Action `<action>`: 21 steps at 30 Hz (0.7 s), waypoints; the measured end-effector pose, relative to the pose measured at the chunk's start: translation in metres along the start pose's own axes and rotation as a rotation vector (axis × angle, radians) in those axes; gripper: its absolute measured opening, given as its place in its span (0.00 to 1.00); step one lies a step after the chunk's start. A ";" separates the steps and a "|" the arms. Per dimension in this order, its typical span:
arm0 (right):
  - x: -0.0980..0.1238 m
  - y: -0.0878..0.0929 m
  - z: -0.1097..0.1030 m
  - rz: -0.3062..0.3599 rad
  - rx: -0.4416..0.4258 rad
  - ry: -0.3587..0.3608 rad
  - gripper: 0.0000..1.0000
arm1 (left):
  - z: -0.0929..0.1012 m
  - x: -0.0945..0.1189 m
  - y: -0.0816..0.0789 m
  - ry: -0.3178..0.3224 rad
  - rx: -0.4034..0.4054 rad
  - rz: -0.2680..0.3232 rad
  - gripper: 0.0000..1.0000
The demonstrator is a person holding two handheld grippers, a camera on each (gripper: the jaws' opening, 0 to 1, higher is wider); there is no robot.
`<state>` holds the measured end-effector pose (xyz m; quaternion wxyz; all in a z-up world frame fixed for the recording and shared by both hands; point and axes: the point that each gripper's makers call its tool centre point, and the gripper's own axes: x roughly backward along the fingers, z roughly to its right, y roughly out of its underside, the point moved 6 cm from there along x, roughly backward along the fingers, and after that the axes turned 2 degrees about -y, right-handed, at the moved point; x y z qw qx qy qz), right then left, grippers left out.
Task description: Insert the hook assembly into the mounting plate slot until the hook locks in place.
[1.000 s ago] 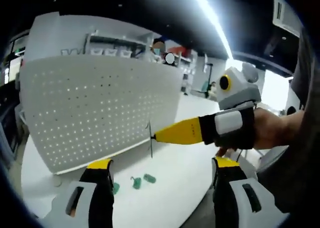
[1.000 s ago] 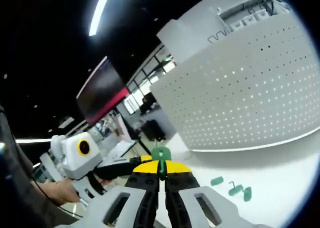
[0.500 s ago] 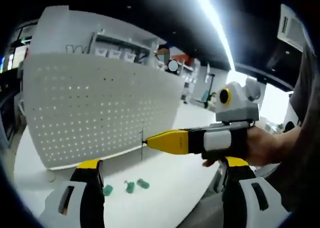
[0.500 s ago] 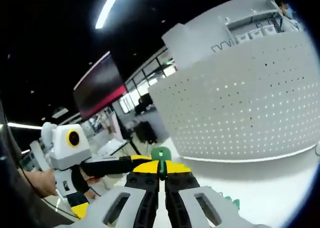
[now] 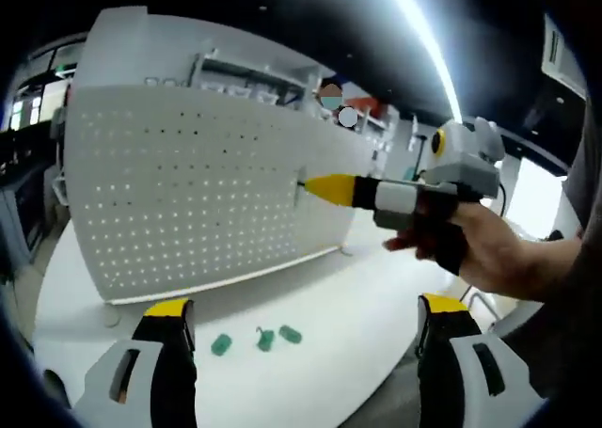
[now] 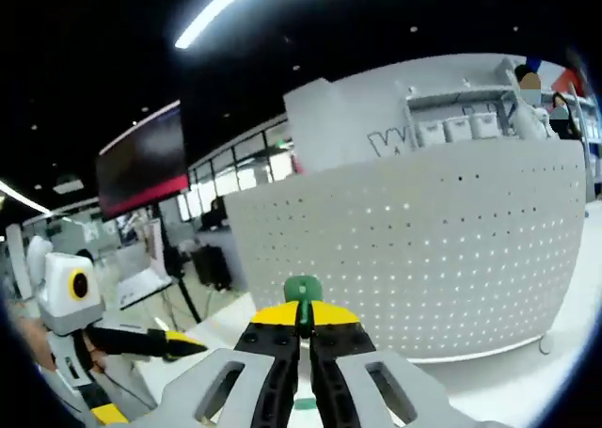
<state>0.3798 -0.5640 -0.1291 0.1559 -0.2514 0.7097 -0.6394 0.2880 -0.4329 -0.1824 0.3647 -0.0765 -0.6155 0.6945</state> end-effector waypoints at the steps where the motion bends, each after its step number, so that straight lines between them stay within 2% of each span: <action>1: -0.003 -0.003 0.004 0.010 0.006 0.018 0.00 | 0.000 0.000 0.001 0.001 0.005 -0.003 1.00; 10: -0.032 -0.028 0.038 0.075 0.089 0.150 0.00 | -0.010 0.005 -0.002 -0.018 0.021 0.007 0.99; 17: -0.052 -0.040 0.058 0.099 0.107 0.216 0.00 | -0.018 0.008 -0.002 -0.027 0.028 0.004 0.99; 19: -0.056 -0.042 0.064 0.107 0.097 0.234 0.00 | -0.020 0.009 -0.002 -0.029 0.029 0.003 0.98; 20: -0.057 -0.045 0.067 0.142 0.018 0.250 0.00 | -0.021 0.009 -0.002 -0.030 0.029 0.004 0.98; 21: -0.057 -0.046 0.069 0.144 0.025 0.260 0.00 | -0.023 0.009 -0.002 -0.035 0.028 0.002 0.98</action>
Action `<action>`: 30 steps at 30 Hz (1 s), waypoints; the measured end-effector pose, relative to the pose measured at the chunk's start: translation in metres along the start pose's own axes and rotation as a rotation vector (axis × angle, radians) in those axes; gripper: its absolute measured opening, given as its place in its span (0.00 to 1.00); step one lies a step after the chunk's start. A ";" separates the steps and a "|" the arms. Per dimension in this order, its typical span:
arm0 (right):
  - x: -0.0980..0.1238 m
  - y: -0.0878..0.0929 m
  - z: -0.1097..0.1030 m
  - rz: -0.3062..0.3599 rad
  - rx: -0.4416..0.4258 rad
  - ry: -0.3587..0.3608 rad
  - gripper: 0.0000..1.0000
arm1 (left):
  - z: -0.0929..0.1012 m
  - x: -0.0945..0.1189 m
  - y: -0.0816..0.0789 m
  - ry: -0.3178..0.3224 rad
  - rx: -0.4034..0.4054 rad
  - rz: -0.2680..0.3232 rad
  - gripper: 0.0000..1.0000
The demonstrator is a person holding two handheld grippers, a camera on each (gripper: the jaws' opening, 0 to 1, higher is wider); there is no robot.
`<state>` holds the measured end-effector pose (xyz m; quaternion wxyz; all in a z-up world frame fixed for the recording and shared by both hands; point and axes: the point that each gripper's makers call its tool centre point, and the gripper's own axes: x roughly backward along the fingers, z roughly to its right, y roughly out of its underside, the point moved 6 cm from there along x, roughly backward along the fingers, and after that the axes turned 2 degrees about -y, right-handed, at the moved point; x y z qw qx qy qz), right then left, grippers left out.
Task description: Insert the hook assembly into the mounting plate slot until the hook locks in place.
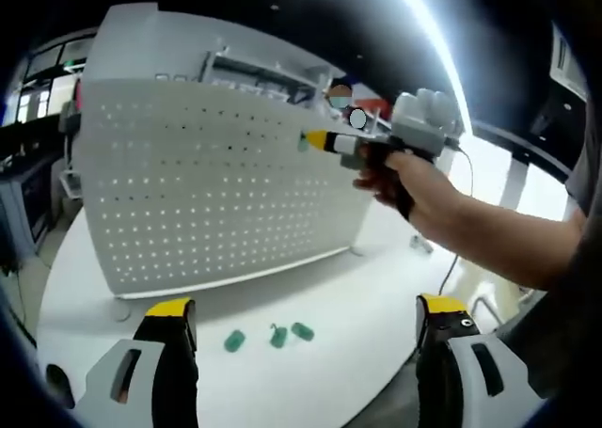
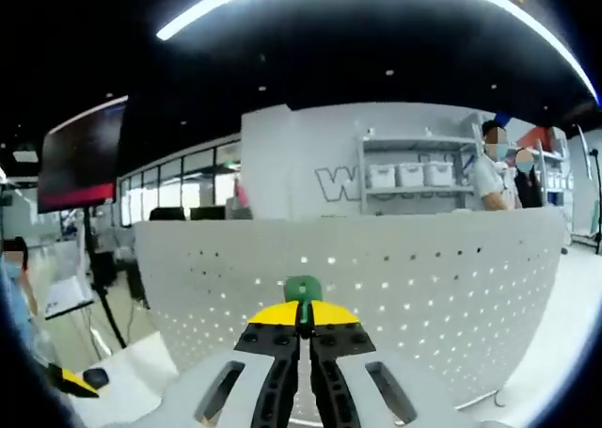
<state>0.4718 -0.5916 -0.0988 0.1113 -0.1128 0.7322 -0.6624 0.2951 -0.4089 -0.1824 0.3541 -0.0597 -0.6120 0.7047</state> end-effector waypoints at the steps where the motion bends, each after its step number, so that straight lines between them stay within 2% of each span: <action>1: -0.002 0.000 0.001 -0.008 0.041 0.013 0.00 | -0.003 0.000 0.000 -0.005 0.000 -0.001 0.98; 12: -0.024 -0.009 0.008 0.003 0.053 0.053 0.00 | -0.016 0.000 -0.004 -0.025 0.023 0.011 0.97; 21: -0.038 -0.006 0.012 -0.008 0.049 0.084 0.00 | -0.024 0.003 -0.002 -0.040 0.044 0.018 0.96; 30: -0.040 -0.004 0.012 -0.003 0.025 0.095 0.00 | -0.027 0.002 0.000 -0.044 0.076 0.024 0.95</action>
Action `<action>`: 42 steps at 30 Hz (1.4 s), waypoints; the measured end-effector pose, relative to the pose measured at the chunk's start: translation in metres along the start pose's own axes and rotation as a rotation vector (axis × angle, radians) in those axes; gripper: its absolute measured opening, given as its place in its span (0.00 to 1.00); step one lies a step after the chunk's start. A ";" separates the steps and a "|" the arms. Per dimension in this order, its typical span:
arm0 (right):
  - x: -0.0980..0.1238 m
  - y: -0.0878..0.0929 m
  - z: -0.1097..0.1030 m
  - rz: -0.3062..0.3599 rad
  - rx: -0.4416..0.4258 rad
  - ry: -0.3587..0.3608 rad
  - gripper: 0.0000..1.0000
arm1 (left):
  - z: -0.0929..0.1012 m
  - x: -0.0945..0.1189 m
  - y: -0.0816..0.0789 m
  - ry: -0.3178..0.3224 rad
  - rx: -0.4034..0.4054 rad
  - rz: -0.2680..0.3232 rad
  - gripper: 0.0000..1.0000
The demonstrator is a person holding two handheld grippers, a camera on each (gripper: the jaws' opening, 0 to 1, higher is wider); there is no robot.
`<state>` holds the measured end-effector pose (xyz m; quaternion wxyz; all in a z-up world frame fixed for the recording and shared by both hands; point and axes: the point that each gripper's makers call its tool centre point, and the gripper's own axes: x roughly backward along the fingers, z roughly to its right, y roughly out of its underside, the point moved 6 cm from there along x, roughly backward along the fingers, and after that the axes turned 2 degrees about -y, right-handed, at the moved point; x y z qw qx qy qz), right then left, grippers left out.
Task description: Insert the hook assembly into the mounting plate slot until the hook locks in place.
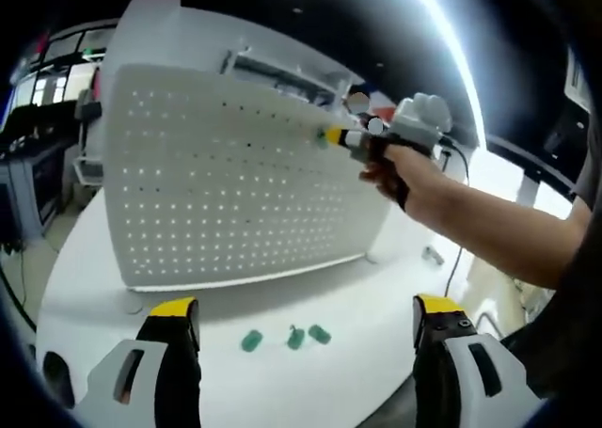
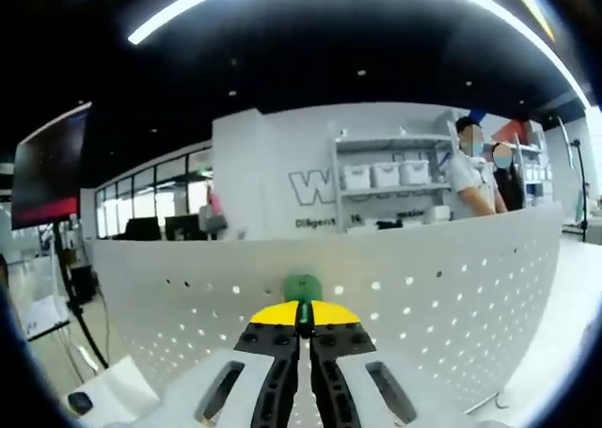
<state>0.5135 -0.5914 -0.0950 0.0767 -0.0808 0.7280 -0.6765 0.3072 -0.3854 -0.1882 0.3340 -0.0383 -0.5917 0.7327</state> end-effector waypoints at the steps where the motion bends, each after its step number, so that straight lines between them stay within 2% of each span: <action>1: 0.000 0.001 0.000 -0.002 0.005 0.001 0.00 | 0.000 0.000 0.000 -0.001 0.000 0.001 0.95; 8: -0.004 0.005 0.000 -0.013 0.039 0.009 0.00 | -0.002 0.000 0.000 -0.002 0.009 0.001 0.94; 25: -0.004 0.007 0.000 -0.014 0.027 0.023 0.01 | -0.001 -0.003 0.006 0.000 0.021 -0.010 0.94; 28: -0.003 0.009 0.000 -0.021 0.039 0.030 0.07 | -0.003 -0.001 0.007 -0.005 0.027 -0.011 0.94; 30: -0.001 0.009 -0.001 -0.020 0.036 0.024 0.08 | -0.003 0.000 0.007 -0.010 0.027 -0.014 0.95; 34: 0.002 0.004 -0.002 -0.004 0.013 0.014 0.10 | -0.004 0.001 0.008 -0.013 0.025 -0.017 0.95; 39: 0.010 -0.006 0.000 0.028 -0.005 0.016 0.18 | -0.001 0.002 0.010 -0.011 0.018 -0.026 0.95; 42: 0.016 -0.007 0.002 0.015 -0.017 -0.014 0.23 | 0.000 0.002 0.011 -0.009 0.020 -0.029 0.95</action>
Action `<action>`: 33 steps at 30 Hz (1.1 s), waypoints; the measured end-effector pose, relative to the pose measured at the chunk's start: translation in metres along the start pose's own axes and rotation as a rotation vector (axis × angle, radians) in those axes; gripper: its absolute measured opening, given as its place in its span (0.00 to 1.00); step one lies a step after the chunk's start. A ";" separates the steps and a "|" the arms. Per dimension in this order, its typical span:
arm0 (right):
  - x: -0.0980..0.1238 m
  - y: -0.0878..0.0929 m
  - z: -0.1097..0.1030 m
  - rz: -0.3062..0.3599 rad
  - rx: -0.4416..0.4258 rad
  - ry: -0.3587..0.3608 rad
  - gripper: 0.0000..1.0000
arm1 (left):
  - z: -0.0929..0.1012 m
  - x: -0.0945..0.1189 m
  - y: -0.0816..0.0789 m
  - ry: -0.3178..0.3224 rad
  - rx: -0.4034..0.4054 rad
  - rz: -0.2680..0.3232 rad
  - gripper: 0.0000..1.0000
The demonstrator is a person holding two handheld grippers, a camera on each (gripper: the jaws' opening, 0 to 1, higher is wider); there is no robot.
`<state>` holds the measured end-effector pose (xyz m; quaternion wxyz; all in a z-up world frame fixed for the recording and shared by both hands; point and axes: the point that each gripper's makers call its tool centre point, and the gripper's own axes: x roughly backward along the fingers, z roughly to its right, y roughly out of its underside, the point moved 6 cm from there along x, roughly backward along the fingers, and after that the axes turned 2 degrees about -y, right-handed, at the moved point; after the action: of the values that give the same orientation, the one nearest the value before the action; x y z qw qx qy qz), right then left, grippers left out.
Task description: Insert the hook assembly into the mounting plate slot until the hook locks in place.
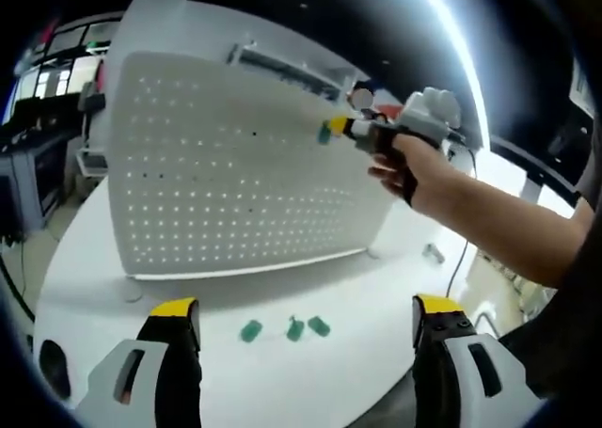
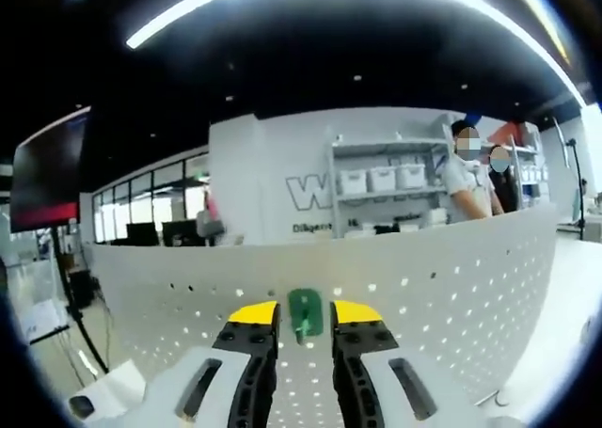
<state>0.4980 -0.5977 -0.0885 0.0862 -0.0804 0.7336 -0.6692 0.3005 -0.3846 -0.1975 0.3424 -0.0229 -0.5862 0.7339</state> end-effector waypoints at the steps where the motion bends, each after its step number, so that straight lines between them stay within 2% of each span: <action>1: 0.003 0.000 0.001 -0.003 0.003 -0.007 0.24 | 0.001 0.001 0.001 0.000 -0.002 0.000 0.95; 7: 0.027 0.002 0.011 -0.033 0.022 -0.042 0.25 | 0.002 0.001 0.006 0.002 -0.004 -0.020 0.94; 11: 0.045 0.010 0.015 -0.072 0.051 -0.086 0.26 | 0.005 0.002 0.008 0.009 -0.008 -0.030 0.94; 14: 0.059 0.020 0.021 -0.082 0.068 -0.072 0.26 | 0.006 0.003 0.009 0.011 -0.010 -0.035 0.94; 22: 0.098 0.065 0.022 -0.219 0.117 -0.142 0.27 | 0.008 0.005 0.012 0.014 -0.028 -0.054 0.93; 29: 0.145 0.109 0.018 -0.347 0.165 -0.234 0.28 | 0.010 0.007 0.018 0.013 -0.026 -0.070 0.93; 33: 0.167 0.123 0.013 -0.384 0.148 -0.262 0.28 | 0.013 0.008 0.021 0.014 -0.025 -0.077 0.93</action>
<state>0.3387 -0.6376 -0.2153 0.0572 -0.2980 0.6364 -0.7092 0.2794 -0.3927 -0.2089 0.3741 -0.0099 -0.5932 0.7128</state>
